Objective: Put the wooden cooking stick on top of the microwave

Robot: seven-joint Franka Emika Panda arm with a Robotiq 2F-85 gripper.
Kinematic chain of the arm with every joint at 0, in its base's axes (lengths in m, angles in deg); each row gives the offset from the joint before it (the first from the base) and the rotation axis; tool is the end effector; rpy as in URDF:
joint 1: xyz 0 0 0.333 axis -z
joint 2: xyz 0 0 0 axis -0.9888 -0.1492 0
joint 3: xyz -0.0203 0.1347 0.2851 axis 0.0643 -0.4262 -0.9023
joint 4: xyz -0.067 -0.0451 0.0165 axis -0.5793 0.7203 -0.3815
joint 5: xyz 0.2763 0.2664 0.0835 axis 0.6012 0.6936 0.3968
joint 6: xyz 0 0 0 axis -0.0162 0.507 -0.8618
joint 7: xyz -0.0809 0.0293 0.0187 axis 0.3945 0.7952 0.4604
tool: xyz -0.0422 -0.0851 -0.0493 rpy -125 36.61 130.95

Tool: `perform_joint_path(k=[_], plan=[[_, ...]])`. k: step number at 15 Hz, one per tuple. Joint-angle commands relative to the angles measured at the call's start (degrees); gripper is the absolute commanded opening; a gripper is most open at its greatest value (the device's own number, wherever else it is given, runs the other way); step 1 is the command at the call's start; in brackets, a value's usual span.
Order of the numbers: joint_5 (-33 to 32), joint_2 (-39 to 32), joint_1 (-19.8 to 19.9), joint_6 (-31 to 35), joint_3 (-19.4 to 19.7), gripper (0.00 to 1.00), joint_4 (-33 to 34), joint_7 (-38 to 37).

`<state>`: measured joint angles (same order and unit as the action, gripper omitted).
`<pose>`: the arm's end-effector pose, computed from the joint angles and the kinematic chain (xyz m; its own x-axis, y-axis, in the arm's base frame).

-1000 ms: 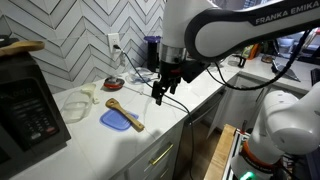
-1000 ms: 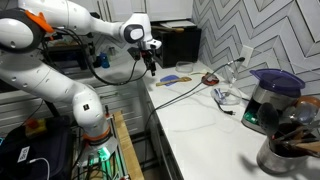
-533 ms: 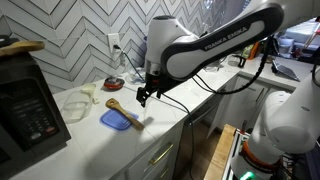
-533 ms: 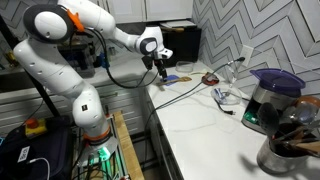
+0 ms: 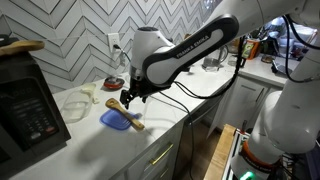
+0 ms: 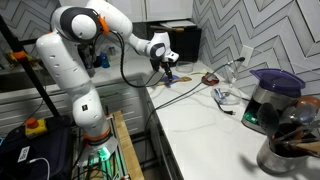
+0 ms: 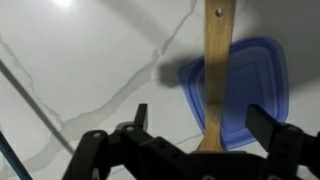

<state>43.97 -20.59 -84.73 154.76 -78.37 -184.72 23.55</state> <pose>0.4897 0.1737 0.3995 0.9533 -0.2135 0.2134 -0.1994 -0.9761 -0.0860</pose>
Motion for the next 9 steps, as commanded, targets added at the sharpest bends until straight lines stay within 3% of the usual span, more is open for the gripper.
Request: perform_joint_path(k=[1, 4, 7, 8, 9], plan=[[-0.14, -0.15, -1.80, -0.11, 1.84, 1.00, 0.26, -0.02], [0.87, -3.01, -2.42, 3.94, 1.94, 1.00, 1.57, 0.00], [-0.85, -6.81, -3.48, 2.74, 2.25, 1.00, 4.80, 0.48], [-1.69, -7.85, -3.82, 1.82, 2.57, 0.97, 5.74, 0.31], [-1.73, -8.80, -4.21, 1.73, 2.88, 0.86, 6.52, 0.59]])
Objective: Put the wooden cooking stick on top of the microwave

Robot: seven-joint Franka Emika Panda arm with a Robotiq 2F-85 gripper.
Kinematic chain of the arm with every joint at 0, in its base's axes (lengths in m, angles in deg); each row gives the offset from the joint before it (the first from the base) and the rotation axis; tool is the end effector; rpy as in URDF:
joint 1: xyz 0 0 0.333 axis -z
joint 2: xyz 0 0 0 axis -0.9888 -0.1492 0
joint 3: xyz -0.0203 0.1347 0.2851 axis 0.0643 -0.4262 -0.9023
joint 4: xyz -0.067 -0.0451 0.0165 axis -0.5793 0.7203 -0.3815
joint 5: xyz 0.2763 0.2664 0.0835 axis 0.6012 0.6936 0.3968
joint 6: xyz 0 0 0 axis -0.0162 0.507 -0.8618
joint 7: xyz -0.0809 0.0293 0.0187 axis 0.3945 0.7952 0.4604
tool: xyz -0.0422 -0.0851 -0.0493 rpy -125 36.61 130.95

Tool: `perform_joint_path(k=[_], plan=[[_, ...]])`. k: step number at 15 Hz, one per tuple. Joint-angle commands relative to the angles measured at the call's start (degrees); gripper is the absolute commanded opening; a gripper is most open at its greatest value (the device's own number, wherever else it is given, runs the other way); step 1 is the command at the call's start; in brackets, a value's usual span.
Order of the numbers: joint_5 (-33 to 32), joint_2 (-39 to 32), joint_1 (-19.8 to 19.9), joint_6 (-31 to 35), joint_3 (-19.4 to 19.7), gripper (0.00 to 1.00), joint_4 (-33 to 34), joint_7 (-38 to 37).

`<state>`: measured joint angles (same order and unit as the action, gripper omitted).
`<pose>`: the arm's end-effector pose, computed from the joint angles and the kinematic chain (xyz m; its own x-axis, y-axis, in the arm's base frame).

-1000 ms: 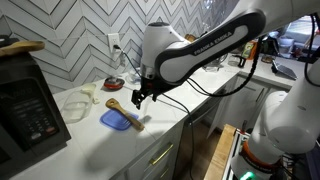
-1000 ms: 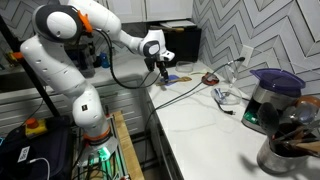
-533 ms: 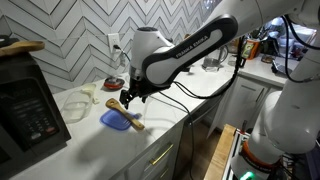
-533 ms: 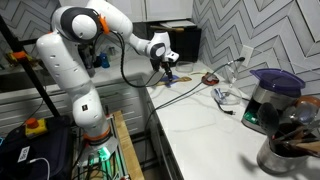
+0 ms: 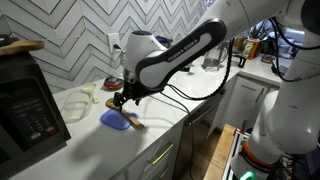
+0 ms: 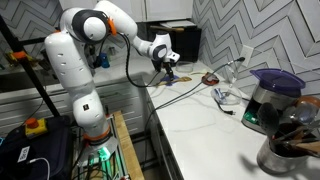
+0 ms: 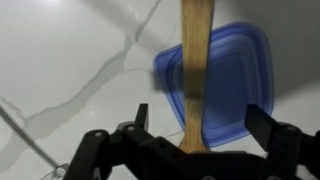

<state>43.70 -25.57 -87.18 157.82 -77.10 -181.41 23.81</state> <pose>0.5092 0.1915 0.3877 0.9553 -0.1908 0.2258 -0.1678 -0.9788 -0.1172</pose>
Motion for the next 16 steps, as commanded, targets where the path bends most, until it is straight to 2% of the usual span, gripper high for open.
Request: perform_joint_path(k=[1, 2, 3, 6, 7, 9, 10, 11, 16], plan=[[-1.54, -4.95, -2.19, -1.24, 1.97, 0.79, 3.95, 0.35], [-1.90, -5.89, -2.58, -1.29, 2.39, 0.75, 4.67, 0.22], [-2.34, -6.77, -2.96, -1.59, 2.89, 0.65, 5.33, -0.11], [-1.80, -8.63, -3.96, -2.14, 4.00, 0.60, 6.94, 0.67], [-1.58, -9.16, -4.22, -2.25, 4.35, 0.63, 7.34, 0.90], [-1.38, -9.96, -4.72, -2.57, 4.89, 0.64, 8.06, 1.19], [-1.20, -10.31, -4.92, -2.64, 5.08, 0.60, 8.31, 1.47], [-1.24, -10.55, -5.13, -2.67, 5.29, 0.40, 8.61, 1.66], [-2.04, -9.89, -5.80, -4.05, 6.06, 0.01, 9.62, 1.99]])
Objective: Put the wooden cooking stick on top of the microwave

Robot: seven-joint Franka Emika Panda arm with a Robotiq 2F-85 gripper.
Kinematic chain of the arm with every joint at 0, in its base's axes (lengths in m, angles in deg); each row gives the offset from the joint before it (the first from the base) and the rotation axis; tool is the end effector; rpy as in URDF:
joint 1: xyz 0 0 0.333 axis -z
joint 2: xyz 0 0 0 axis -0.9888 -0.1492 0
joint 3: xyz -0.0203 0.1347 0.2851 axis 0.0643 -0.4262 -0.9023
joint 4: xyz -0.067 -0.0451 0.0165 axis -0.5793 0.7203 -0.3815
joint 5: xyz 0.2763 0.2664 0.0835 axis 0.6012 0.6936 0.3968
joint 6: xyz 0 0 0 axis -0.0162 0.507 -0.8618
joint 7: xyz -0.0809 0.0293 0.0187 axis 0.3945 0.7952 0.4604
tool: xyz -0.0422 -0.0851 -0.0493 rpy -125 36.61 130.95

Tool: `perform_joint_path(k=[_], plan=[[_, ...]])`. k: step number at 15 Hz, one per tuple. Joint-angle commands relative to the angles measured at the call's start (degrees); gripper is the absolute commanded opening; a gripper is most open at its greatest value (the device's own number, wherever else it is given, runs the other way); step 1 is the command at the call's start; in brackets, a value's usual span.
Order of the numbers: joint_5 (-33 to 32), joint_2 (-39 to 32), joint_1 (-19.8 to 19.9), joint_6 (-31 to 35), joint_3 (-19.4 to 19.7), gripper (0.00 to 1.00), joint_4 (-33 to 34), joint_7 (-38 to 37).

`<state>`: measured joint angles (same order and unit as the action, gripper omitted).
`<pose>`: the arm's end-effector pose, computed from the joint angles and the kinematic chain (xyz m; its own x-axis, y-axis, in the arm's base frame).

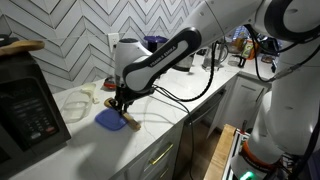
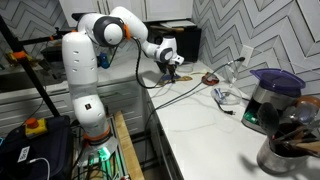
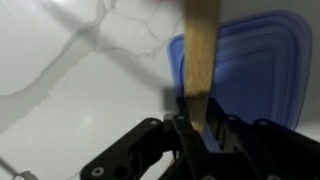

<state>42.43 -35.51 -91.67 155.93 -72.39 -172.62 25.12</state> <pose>0.5530 0.2031 0.3575 0.9706 -0.1599 0.1798 -0.1439 -0.9846 -0.0988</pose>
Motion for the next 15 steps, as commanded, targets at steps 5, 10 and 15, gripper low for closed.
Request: perform_joint_path(k=[5, 10, 15], plan=[[2.39, 6.22, -0.81, -2.37, 1.21, 0.06, -0.36, 1.76], [6.58, 16.96, -0.61, -0.75, -0.03, 0.06, 1.30, 2.72], [13.67, 19.50, -1.90, 6.52, -1.50, 0.06, 9.33, 8.96]])
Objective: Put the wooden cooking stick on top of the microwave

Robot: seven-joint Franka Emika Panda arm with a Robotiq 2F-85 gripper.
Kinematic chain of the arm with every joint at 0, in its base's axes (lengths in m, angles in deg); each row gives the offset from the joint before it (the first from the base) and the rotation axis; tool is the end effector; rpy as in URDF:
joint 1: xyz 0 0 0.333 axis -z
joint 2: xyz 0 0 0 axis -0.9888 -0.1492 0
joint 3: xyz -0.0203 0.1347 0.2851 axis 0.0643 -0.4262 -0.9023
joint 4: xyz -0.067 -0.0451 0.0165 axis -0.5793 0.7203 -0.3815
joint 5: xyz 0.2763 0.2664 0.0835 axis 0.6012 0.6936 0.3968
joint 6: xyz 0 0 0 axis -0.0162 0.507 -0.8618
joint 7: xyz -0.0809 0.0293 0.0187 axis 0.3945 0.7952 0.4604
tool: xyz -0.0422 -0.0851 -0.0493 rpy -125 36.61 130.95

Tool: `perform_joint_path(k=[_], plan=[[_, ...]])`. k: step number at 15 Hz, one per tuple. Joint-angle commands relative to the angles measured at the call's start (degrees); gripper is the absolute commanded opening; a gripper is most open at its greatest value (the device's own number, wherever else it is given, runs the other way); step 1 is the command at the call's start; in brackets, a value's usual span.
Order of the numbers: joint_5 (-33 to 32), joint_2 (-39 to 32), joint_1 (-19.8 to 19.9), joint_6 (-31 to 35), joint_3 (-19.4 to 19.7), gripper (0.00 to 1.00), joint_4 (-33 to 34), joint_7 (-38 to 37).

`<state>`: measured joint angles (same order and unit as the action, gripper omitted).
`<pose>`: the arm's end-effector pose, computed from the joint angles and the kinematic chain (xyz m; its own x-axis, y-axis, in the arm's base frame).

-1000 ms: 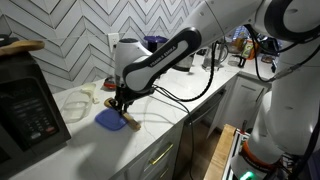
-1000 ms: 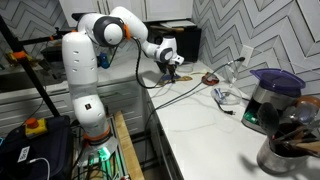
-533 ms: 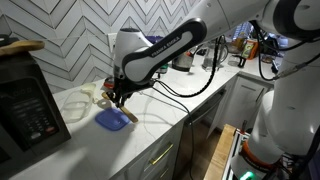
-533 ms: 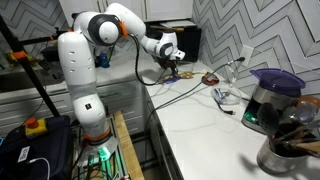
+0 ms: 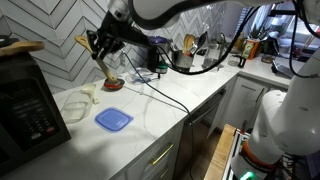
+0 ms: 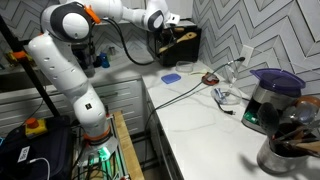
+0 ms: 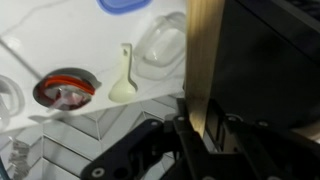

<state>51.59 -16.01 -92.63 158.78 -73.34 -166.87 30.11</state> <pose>0.5142 0.2173 0.6086 0.8169 -0.2066 0.5385 -0.0103 -0.9387 -0.3445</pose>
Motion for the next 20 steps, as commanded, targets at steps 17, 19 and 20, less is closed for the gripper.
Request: perform_joint_path(k=[17, 19, 20], plan=[[17.60, -24.77, -4.15, -1.73, -4.53, 0.06, 36.71, -0.16], [19.01, -30.15, -5.11, -6.52, -5.79, 0.06, 43.09, -0.32], [19.17, -32.42, -5.69, -8.42, -6.18, 0.06, 46.15, -0.30]])
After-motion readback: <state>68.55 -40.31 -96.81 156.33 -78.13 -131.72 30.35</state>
